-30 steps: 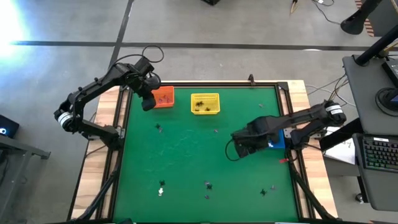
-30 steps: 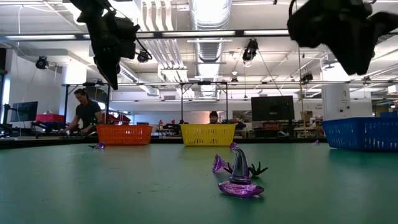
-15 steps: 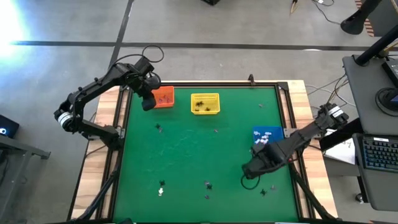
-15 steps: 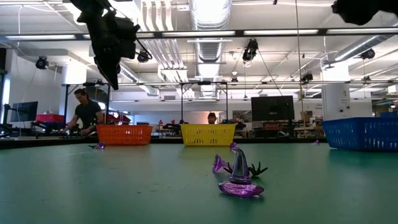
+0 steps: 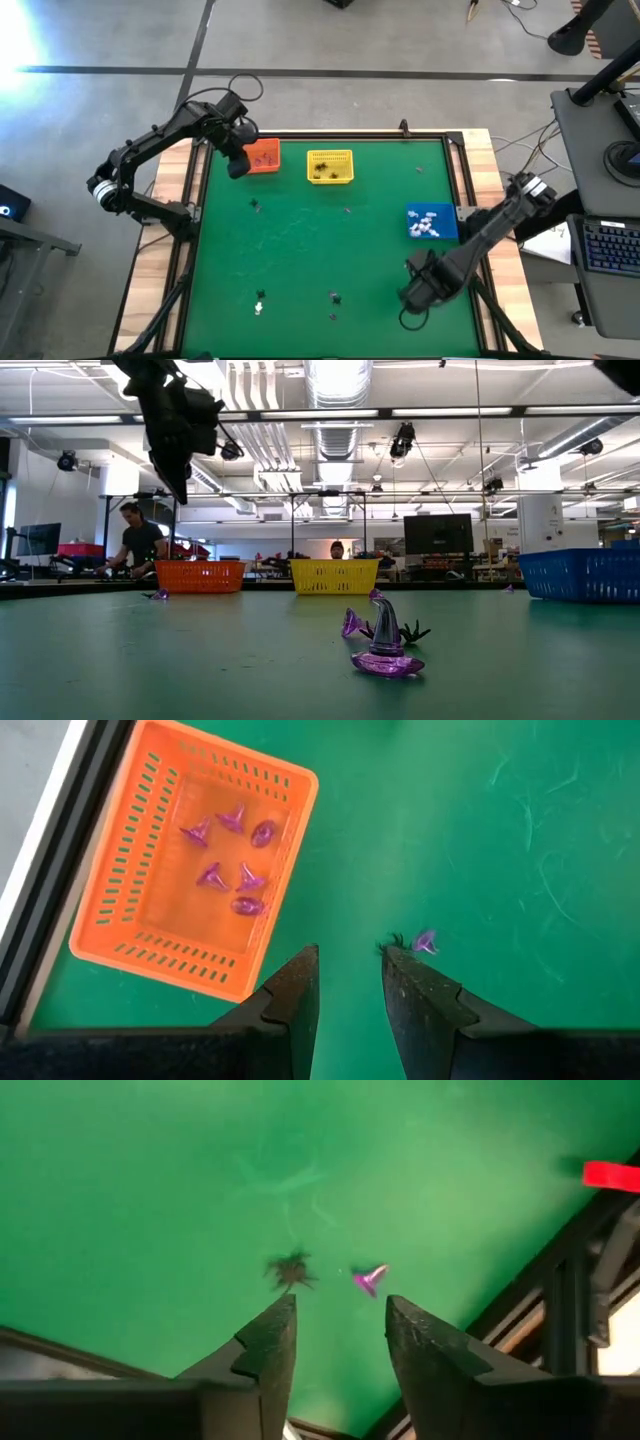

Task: Sort Halloween decoration
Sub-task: Put the black spider toy into the yellow basket

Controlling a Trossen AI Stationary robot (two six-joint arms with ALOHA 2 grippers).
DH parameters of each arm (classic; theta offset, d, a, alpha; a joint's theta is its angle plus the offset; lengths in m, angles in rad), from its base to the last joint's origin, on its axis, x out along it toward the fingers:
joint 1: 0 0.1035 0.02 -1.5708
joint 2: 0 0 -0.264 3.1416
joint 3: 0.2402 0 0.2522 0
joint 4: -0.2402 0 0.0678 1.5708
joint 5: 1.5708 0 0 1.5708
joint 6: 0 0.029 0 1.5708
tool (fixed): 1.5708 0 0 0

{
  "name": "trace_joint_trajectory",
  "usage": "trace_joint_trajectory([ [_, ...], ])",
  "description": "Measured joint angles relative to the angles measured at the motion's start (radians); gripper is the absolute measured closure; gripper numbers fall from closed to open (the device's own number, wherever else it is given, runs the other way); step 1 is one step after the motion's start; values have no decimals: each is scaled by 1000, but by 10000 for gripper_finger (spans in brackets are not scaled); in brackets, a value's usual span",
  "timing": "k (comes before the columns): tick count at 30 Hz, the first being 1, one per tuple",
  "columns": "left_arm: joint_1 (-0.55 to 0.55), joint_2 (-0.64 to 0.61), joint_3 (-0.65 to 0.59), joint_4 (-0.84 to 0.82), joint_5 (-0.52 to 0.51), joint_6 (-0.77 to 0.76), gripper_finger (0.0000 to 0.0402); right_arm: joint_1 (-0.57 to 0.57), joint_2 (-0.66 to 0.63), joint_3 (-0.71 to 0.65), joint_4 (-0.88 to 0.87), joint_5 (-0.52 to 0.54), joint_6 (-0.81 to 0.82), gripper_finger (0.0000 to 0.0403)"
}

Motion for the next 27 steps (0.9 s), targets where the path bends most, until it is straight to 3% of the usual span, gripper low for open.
trace_joint_trajectory([
  [11,0,0,0,-61,9,-62,308,127,184,-6,204,-3,-125,248],
  [27,0,0,-1,-97,62,-136,308,133,283,-24,251,6,-156,248],
])
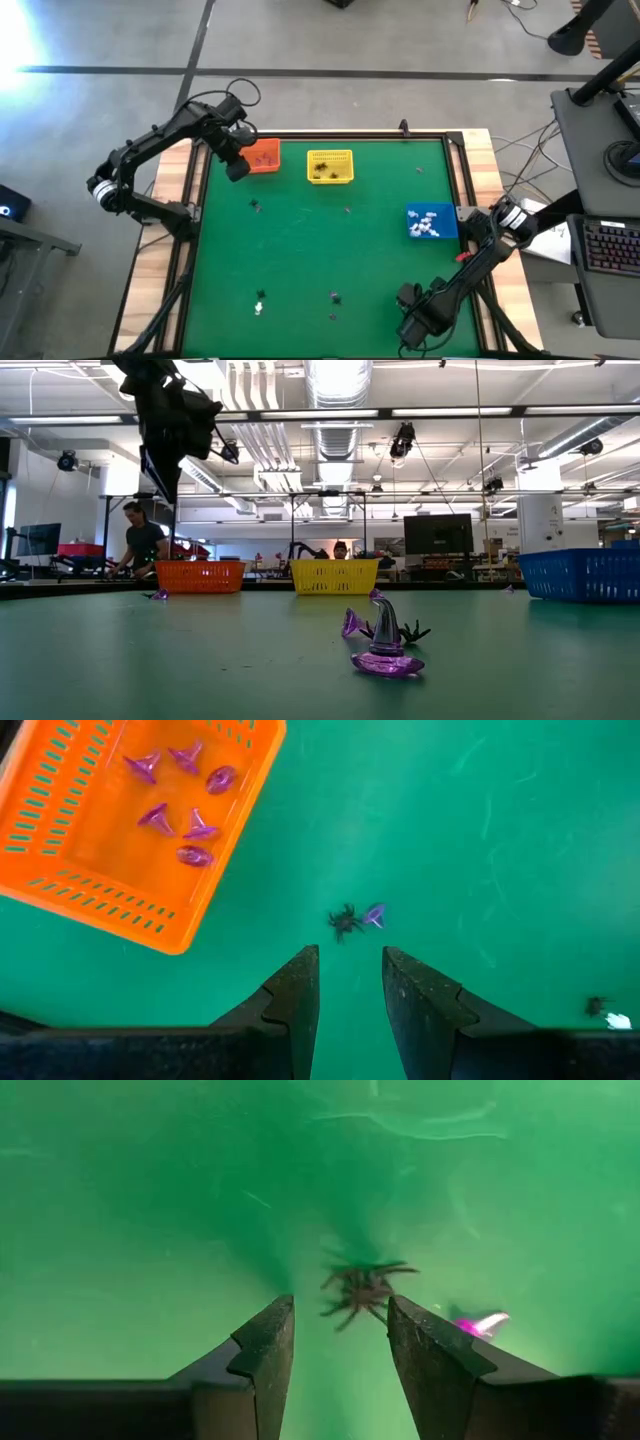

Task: Sort Halloween decoration
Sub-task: Put the black spider toy into the yellow basket

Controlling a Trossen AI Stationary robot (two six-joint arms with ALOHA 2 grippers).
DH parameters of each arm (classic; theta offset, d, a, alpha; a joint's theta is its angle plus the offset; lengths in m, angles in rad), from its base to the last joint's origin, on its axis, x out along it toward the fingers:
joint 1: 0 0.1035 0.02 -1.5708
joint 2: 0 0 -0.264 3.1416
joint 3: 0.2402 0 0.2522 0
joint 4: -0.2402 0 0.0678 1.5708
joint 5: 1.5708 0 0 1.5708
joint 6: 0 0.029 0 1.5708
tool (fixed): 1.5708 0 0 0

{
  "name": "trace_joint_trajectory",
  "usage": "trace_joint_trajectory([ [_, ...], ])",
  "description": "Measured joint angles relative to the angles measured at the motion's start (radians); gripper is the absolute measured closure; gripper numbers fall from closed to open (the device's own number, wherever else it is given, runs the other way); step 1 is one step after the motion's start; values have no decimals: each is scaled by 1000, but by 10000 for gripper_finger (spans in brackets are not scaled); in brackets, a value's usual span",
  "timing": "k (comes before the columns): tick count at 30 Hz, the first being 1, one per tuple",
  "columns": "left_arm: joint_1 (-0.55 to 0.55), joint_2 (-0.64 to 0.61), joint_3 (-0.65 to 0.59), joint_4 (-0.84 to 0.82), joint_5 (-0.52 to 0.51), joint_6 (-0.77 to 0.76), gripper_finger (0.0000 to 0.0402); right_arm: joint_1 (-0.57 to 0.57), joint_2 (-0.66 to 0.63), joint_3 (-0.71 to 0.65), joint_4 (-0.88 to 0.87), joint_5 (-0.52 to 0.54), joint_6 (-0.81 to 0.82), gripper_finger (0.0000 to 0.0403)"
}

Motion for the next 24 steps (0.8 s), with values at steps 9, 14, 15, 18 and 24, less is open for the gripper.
trace_joint_trajectory([
  [9,0,0,0,-23,0,-33,308,-7,19,-55,22,-9,57,248],
  [14,0,0,0,-23,1,-41,308,-10,10,-91,25,-5,144,260],
  [15,0,0,0,-23,0,-41,308,-10,10,-95,28,-5,152,267],
  [18,0,0,0,-23,0,-42,308,-10,10,-105,50,-2,152,298],
  [24,0,0,0,-22,0,-45,308,-10,12,-106,56,-1,160,368],
])
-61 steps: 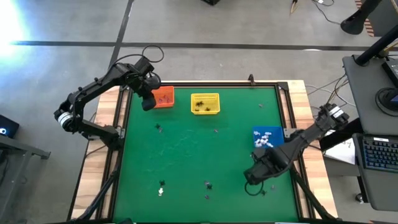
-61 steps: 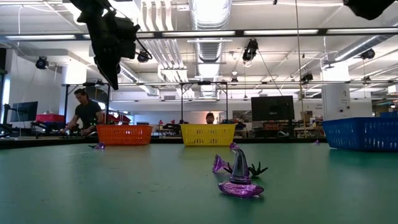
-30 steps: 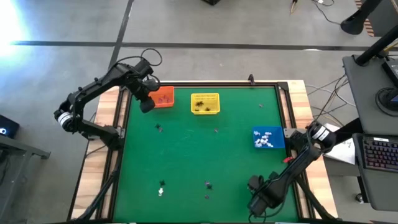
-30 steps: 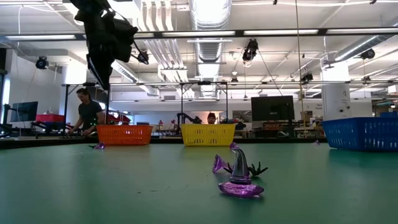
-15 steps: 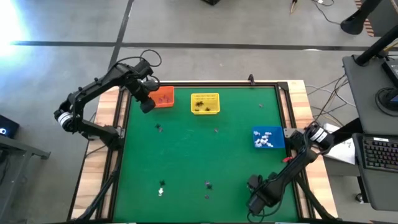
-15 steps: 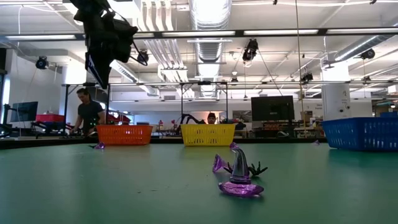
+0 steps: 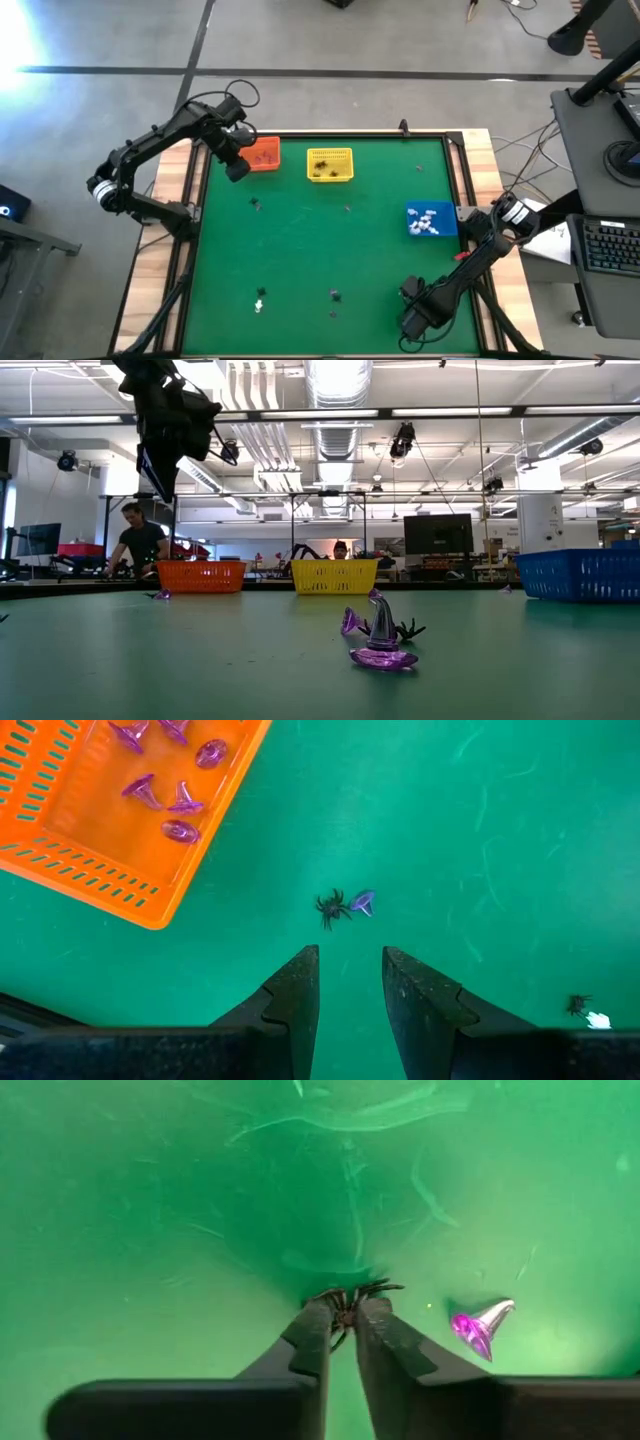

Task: Sort Halloween decoration
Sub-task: Put the black spider toy into the yellow basket

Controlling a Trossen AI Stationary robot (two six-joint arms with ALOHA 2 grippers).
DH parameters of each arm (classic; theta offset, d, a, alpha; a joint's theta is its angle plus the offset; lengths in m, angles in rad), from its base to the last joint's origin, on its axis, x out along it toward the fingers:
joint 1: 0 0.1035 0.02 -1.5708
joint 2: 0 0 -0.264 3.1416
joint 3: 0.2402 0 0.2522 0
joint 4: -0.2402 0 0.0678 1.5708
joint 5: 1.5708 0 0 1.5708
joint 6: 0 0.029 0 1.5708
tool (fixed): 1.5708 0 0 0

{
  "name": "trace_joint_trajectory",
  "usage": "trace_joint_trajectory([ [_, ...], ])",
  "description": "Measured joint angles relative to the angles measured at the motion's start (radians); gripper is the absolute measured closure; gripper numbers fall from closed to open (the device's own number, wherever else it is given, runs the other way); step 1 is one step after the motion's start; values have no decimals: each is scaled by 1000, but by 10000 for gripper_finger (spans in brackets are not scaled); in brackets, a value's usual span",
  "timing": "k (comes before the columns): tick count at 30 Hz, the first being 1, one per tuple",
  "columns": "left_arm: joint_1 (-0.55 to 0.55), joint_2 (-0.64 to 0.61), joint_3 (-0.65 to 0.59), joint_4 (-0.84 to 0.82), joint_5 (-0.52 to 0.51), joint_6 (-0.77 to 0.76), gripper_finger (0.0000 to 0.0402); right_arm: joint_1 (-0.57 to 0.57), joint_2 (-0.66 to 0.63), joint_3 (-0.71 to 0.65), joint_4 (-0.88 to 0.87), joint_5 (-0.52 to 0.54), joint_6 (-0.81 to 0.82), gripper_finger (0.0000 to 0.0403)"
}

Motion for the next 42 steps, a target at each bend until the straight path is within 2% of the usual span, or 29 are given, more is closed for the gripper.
trace_joint_trajectory([
  [5,0,0,0,2,0,0,308,0,-2,-1,-6,-4,22,393],
  [28,0,0,0,4,0,3,308,1,-114,45,-21,38,65,395],
  [35,0,0,0,4,0,4,308,-40,-153,79,-18,158,12,395],
  [39,0,0,0,4,0,4,308,-103,-181,80,-19,233,-67,394],
  [42,0,0,0,4,0,4,308,-166,-191,80,-17,248,-167,394],
])
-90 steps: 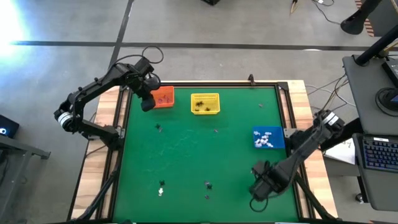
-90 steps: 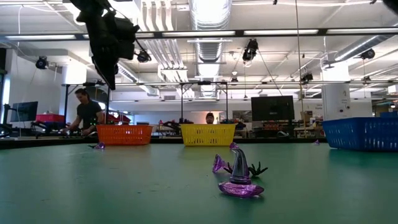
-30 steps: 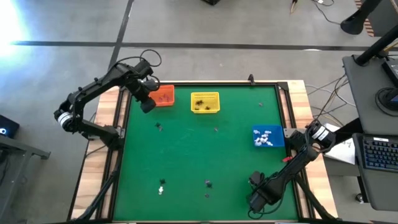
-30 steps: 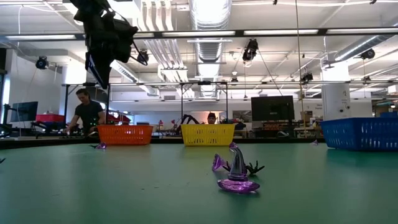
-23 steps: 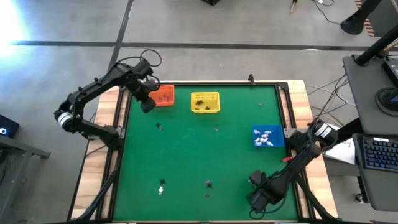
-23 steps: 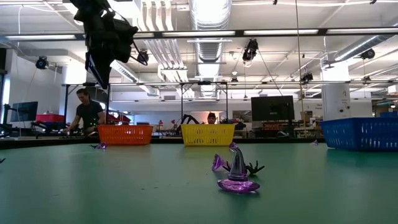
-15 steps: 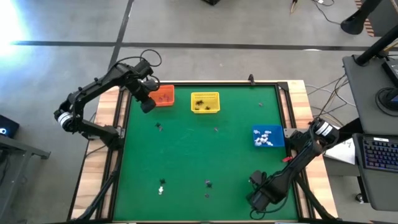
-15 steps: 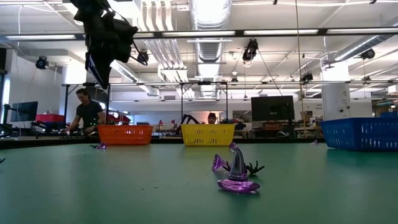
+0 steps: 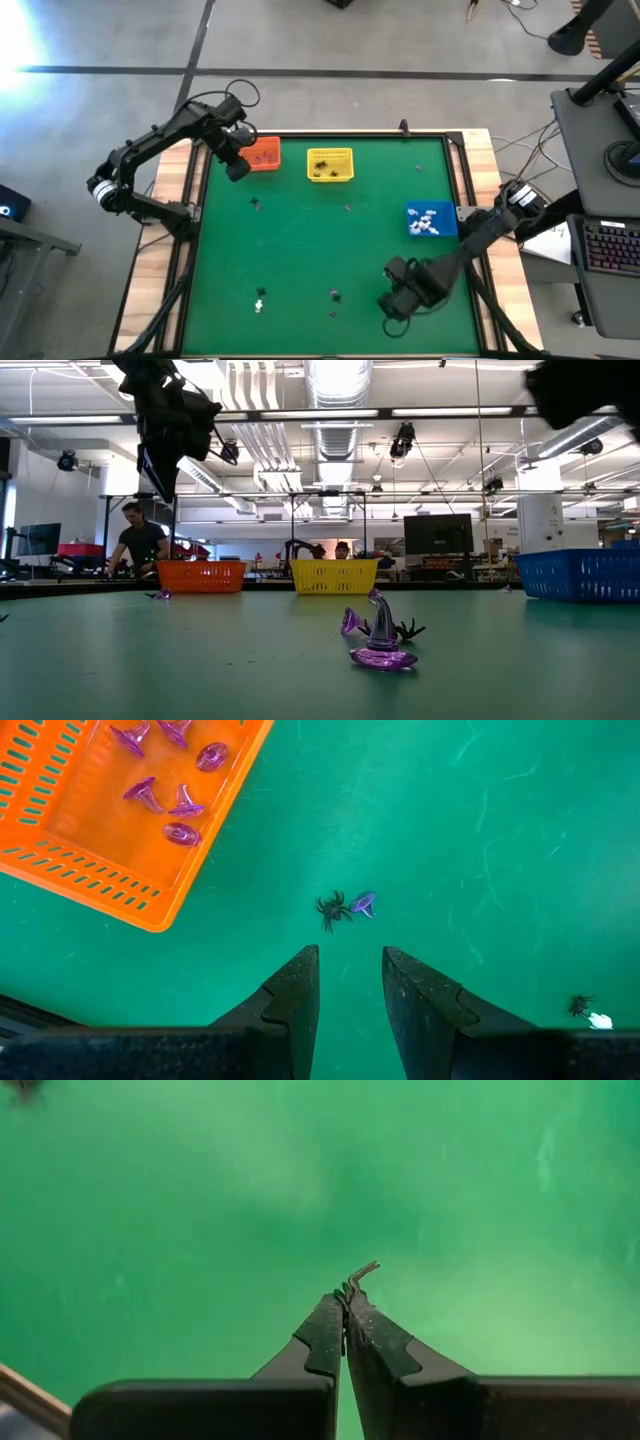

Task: Sort Halloween decoration
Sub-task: Put the black spider toy into the yellow basket

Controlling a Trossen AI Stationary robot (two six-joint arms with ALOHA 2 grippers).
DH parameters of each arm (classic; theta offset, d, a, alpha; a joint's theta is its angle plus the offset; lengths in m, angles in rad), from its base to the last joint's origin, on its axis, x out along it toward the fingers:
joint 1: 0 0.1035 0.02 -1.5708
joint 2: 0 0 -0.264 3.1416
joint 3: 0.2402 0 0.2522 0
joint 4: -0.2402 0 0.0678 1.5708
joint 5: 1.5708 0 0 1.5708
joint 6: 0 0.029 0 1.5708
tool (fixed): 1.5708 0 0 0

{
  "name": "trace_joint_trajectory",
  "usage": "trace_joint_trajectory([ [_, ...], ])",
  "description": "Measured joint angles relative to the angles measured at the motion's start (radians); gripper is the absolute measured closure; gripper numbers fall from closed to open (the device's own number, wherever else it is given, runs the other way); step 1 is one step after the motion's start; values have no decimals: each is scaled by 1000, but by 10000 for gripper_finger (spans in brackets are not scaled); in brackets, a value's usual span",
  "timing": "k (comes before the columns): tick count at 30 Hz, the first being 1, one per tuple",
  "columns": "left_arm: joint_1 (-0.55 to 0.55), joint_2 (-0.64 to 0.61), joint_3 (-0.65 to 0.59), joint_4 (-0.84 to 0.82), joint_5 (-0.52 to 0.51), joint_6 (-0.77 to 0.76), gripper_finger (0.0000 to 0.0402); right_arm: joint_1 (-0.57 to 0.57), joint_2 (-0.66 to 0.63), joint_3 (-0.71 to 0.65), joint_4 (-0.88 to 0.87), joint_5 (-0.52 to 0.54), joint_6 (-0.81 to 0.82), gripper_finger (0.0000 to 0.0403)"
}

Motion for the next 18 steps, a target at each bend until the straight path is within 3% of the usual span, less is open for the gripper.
trace_joint_trajectory([
  [18,0,0,0,0,0,-3,308,-490,-34,5,110,12,-635,394],
])
